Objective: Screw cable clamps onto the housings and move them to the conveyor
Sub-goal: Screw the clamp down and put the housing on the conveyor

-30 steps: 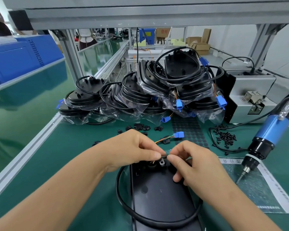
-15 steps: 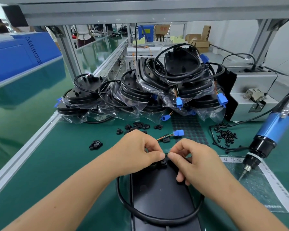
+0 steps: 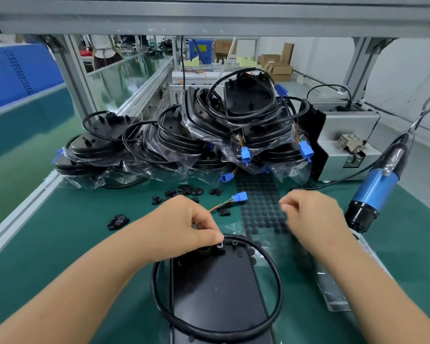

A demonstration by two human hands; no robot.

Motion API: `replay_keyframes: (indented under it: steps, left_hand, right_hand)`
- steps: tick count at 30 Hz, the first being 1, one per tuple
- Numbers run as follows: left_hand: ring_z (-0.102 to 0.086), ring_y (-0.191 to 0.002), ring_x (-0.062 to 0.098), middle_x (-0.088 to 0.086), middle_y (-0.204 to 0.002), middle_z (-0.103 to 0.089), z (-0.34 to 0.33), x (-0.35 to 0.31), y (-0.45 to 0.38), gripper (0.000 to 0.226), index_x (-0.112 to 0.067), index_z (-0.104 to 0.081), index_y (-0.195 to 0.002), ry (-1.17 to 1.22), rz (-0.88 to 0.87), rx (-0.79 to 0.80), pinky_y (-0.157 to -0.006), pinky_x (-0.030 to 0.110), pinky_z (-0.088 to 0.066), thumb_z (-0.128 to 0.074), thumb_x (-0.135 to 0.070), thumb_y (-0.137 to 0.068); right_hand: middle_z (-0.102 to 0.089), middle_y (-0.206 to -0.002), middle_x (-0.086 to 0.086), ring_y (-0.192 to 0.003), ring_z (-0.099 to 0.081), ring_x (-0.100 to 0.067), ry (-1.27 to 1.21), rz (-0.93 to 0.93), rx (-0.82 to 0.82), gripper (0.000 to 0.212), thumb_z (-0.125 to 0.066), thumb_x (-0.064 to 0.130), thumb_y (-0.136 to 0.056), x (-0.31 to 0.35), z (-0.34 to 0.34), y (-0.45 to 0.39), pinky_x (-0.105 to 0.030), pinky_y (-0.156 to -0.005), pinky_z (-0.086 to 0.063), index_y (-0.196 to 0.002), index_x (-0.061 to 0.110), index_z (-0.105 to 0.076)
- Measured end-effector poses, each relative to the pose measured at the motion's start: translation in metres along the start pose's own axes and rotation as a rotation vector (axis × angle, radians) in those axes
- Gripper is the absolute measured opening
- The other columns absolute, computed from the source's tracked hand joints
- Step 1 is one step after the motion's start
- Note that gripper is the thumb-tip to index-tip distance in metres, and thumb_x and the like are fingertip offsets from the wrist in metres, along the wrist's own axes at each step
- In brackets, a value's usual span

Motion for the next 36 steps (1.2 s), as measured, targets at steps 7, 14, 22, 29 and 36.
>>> replay_keyframes:
  steps: [7, 14, 22, 29, 36]
  left_hand:
    - [-0.052, -0.064, 0.009, 0.009, -0.08, -0.07, 0.008, 0.007, 0.005, 0.015, -0.033, -0.077, -0.083, 0.137, 0.091, 0.065, -0.067, 0.025, -0.045, -0.064, -0.038, -0.089]
    - [-0.054, -0.066, 0.002, 0.007, -0.081, -0.07, 0.009, 0.011, 0.008, 0.014, -0.036, -0.077, -0.085, 0.213, 0.095, 0.096, -0.063, 0.016, -0.046, -0.064, -0.035, -0.089]
    - [-0.059, -0.066, -0.005, -0.014, -0.076, -0.07, 0.007, 0.012, 0.009, 0.01, -0.041, -0.074, -0.085, 0.18, 0.047, 0.06, -0.066, 0.015, -0.043, -0.064, -0.041, -0.087]
    - [-0.054, -0.056, -0.005, -0.015, -0.069, -0.067, -0.002, -0.002, 0.007, 0.013, -0.035, -0.076, -0.088, 0.234, -0.038, -0.15, -0.059, 0.008, -0.043, -0.066, -0.029, -0.088]
    - [-0.065, -0.071, -0.001, -0.015, -0.077, -0.071, -0.033, -0.043, -0.011, 0.024, -0.037, -0.07, -0.09, 0.241, -0.2, -0.476, -0.073, 0.017, -0.052, -0.08, -0.022, -0.075]
  right_hand:
    - [-0.067, -0.094, -0.007, -0.091, -0.058, -0.025, 0.302, -0.052, 0.091, 0.013, -0.06, 0.021, -0.092, -0.017, -0.013, -0.035, -0.029, -0.068, -0.043, -0.093, 0.011, -0.067]
    - [-0.066, -0.088, -0.004, -0.083, -0.059, -0.024, 0.386, -0.036, 0.107, 0.012, -0.061, 0.023, -0.092, -0.014, -0.015, -0.033, -0.027, -0.063, -0.041, -0.092, 0.013, -0.065]
    - [-0.051, -0.068, -0.001, -0.063, -0.05, -0.023, 0.496, -0.048, 0.1, 0.011, -0.058, 0.004, -0.085, -0.011, -0.01, -0.025, -0.027, -0.053, -0.036, -0.078, 0.013, -0.059]
    - [-0.066, -0.071, 0.005, -0.065, -0.062, -0.013, -0.248, 0.045, -0.037, 0.009, -0.063, 0.023, -0.088, 0.002, 0.008, -0.006, -0.024, -0.059, -0.043, -0.079, 0.021, -0.064]
    - [-0.065, -0.06, 0.001, -0.052, -0.057, -0.006, -1.286, -0.163, 0.274, 0.007, -0.069, 0.011, -0.084, 0.038, 0.013, 0.029, -0.017, -0.047, -0.046, -0.077, 0.01, -0.069]
Point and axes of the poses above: each hand's wrist, its own y-axis away from the middle knuckle, its own z-axis out of the back of the hand, x = y × z, the point moved 1 cm from there along -y, towards the middle knuckle
